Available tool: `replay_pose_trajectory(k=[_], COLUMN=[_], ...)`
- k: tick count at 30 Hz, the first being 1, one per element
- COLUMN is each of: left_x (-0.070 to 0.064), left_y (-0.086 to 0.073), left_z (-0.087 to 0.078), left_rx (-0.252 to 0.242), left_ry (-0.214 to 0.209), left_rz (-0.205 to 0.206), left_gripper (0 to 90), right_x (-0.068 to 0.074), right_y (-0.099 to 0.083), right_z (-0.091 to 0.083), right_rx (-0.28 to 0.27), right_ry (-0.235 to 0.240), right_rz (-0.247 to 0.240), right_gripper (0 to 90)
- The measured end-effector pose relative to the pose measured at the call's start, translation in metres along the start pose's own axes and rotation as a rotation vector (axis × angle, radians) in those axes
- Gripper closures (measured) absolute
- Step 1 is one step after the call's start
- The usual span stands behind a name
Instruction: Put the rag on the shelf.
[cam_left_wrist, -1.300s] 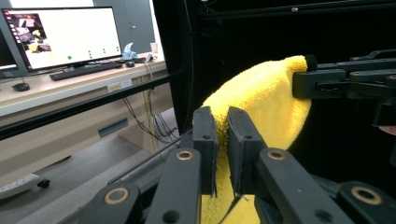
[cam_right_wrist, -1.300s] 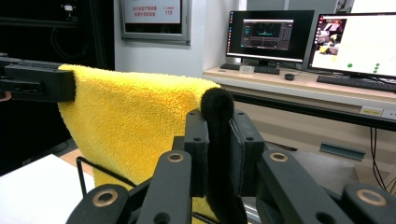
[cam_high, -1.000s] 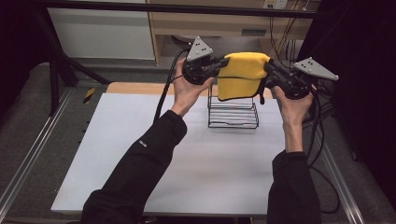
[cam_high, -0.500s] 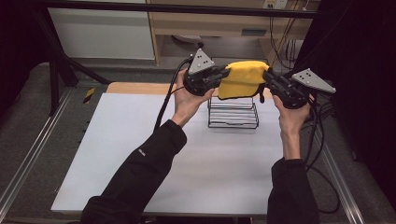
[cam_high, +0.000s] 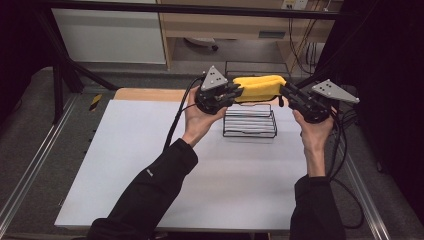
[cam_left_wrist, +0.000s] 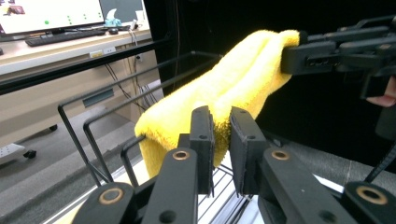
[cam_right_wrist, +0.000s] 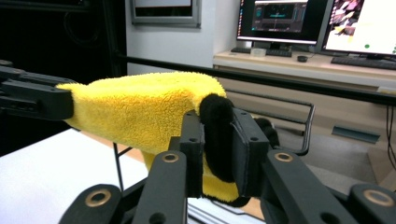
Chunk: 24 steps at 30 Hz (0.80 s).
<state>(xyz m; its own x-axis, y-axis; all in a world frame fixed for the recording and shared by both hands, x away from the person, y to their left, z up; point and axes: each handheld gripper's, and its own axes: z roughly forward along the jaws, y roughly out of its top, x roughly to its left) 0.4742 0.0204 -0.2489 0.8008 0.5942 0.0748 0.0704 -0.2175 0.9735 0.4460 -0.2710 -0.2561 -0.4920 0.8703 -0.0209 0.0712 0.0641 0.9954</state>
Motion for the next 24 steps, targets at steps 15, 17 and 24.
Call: replay_pose_trajectory(k=[15, 17, 24], left_x=[-0.004, -0.005, -0.003], left_y=[-0.016, -0.018, -0.032], left_z=[0.009, 0.011, 0.012], left_rx=[0.071, 0.077, 0.132], left_ry=[0.017, 0.016, -0.022], left_rz=[0.053, 0.054, 0.022], left_gripper=[80.5, 80.0, 71.6], right_x=[0.009, 0.012, 0.011], right_y=[0.021, 0.021, -0.007], right_z=[-0.02, -0.016, 0.002], right_rx=[0.008, 0.039, 0.194], right_ry=[0.059, 0.074, 0.059], right_rz=[0.026, 0.026, 0.053], right_gripper=[59.7, 69.5, 89.3])
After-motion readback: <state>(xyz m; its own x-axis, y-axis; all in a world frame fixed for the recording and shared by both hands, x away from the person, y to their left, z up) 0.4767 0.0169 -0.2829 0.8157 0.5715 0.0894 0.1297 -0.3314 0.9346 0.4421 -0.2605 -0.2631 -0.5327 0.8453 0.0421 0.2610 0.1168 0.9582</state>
